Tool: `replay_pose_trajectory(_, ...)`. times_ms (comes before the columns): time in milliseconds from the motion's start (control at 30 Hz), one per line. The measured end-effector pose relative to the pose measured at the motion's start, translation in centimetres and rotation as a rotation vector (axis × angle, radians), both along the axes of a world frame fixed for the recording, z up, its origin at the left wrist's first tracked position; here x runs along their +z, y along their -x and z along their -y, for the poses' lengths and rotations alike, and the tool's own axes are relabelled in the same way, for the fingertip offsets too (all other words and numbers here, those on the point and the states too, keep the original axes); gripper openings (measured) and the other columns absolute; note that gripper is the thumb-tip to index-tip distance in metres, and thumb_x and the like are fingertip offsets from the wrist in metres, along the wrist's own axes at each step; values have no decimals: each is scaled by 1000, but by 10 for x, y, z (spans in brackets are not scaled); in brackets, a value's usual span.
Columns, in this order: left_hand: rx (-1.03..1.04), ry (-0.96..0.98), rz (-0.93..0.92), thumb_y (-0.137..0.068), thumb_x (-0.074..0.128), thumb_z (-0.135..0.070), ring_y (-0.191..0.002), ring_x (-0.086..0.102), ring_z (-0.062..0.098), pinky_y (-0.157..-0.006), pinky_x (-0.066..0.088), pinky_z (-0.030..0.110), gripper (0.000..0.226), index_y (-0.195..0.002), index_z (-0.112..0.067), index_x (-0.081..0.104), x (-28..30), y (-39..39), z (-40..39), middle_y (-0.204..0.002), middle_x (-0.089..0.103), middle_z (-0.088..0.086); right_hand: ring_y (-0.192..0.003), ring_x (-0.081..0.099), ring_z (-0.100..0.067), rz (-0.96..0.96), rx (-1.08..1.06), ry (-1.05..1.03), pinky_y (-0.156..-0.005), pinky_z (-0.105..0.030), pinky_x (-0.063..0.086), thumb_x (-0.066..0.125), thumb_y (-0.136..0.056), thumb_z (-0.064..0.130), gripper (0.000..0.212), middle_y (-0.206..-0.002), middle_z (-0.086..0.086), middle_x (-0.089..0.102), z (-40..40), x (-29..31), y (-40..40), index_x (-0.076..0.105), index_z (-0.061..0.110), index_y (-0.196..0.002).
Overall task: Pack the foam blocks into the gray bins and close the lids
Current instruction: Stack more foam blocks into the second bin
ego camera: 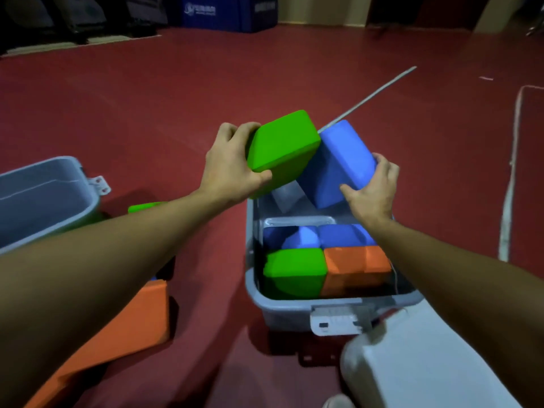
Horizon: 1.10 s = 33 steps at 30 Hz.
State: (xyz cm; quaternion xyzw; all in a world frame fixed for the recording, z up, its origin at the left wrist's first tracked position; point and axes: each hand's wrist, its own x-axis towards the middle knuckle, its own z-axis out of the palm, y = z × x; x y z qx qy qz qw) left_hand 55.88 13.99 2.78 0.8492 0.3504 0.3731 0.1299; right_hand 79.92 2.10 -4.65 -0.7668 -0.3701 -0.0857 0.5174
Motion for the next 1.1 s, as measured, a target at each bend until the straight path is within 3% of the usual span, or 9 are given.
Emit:
replay_pose_trajectory(133, -68, 52, -4, -57, 73, -42, -102, 54, 20, -94, 46, 31, 82, -134, -26, 52, -26, -35, -10, -113, 47, 4, -117, 47, -28, -32, -26, 77, -99, -16, 28, 81, -66, 11, 77, -130, -18, 42, 13, -19, -47, 46, 6, -134)
replay_pose_trajectory(300, -110, 179, -110, -63, 84, -25, -110, 52, 25, -93, 32, 16, 80, -136, -18, 51, -66, -58, -31, -117, 50, 12, -120, 48, -26, -29, 16, 211, -96, -14, 28, 83, -67, 12, 80, -133, -15, 46, 15, -43, -80, 46, 9, -138)
replay_pose_trajectory(467, -114, 242, -185, -66, 83, -27, -117, 51, 32, -103, 37, 30, 83, -140, -15, 48, -104, -62, -38, -127, 50, 15, -126, 46, -25, 10, 98, 347, -102, -23, 31, 84, -66, 14, 84, -138, -9, 48, 9, -62, -90, 46, 13, -140)
replay_pose_trajectory(567, -49, 319, -234, -64, 78, -40, -123, 46, 35, -109, 38, 41, 85, -141, -36, 44, -129, -57, -40, -137, 43, 12, -127, 45, -24, -28, 78, 337, -102, -23, 30, 83, -67, 13, 84, -139, -8, 48, 7, -69, -90, 45, 13, -142)
replay_pose_trajectory(733, -37, 504, -209, -71, 82, -26, -114, 51, 30, -107, 39, 30, 89, -145, -44, 36, -155, -51, -46, -128, 42, 17, -132, 42, -23, 33, 98, 402, -108, -29, 32, 80, -70, 16, 85, -145, -6, 44, 8, -78, -85, 41, 16, -145)
replay_pose_trajectory(933, 3, 491, -284, -53, 73, -55, -107, 57, 35, -100, 47, 40, 93, -137, -55, 35, -151, -14, -57, -120, 55, 15, -130, 43, -23, -35, 116, 416, -105, -28, 33, 80, -70, 18, 84, -143, -6, 45, -1, -76, -58, 41, 18, -145)
replay_pose_trajectory(1100, 70, 516, -356, -71, 83, -30, -112, 53, 34, -95, 40, 30, 87, -145, -42, 38, -140, 54, -56, -121, 52, 20, -120, 51, -28, -35, 205, 460, -98, -31, 38, 83, -68, 21, 84, -133, -9, 50, -13, -72, 0, 44, 19, -142)
